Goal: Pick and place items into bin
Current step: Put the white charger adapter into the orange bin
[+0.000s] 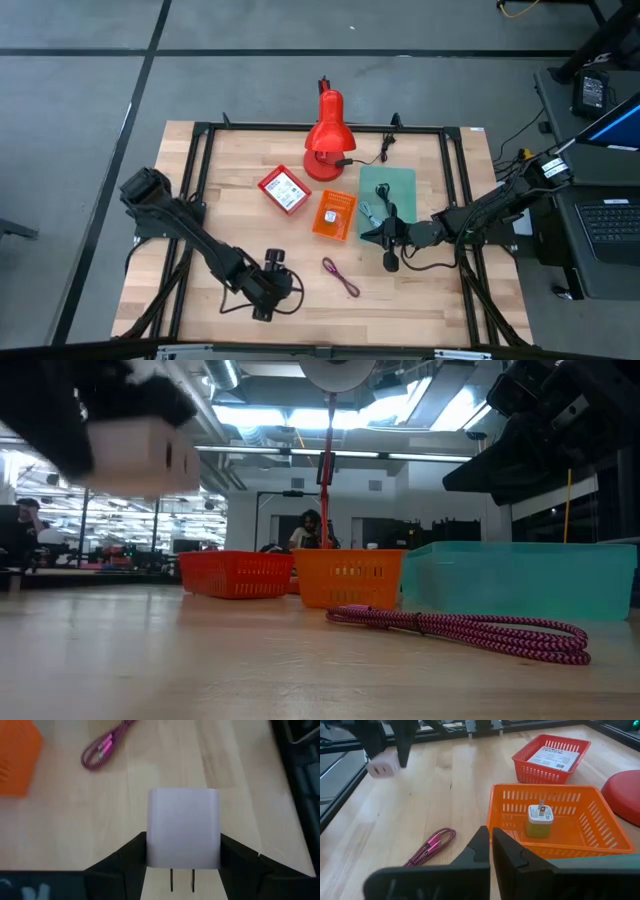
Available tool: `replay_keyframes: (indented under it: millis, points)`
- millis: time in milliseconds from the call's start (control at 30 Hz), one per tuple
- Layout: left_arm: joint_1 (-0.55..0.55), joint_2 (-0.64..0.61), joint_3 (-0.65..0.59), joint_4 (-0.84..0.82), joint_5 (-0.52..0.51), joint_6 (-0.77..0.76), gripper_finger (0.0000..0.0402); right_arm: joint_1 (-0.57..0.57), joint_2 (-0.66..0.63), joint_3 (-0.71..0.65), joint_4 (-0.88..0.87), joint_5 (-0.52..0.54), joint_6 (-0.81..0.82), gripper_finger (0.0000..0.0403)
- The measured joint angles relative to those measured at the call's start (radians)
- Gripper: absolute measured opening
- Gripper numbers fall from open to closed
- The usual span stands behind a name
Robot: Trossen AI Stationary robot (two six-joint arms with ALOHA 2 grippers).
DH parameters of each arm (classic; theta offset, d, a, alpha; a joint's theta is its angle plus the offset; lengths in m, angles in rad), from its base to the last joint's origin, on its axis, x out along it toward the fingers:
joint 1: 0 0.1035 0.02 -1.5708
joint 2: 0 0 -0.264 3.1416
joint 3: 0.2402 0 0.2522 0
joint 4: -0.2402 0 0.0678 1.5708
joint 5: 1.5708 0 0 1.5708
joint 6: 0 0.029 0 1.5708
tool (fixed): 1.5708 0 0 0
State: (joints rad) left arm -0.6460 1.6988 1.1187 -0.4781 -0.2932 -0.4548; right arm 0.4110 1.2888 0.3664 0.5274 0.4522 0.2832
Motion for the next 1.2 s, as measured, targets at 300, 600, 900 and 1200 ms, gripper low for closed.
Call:
replay_keyframes:
  millis: [300,600,900,1200]
  points:
    - [0.0,-0.144,0.0,-0.094,-0.072,0.096,0.0194,0.0,0.0,0.0,0.0,0.0,0.0,0.0004]
    - [0.001,-0.161,0.0,-0.087,-0.073,0.112,0.0194,0.0,0.0,0.0,0.0,0.0,0.0,0.0004]
    - [0.001,-0.165,-0.048,0.11,-0.046,0.207,0.0194,0.0,0.0,0.0,0.0,0.0,0.0,0.0004]
    - [0.037,-0.237,-0.251,0.403,-0.019,0.245,0.0194,0.0,0.0,0.0,0.0,-0.002,0.026,0.0004]
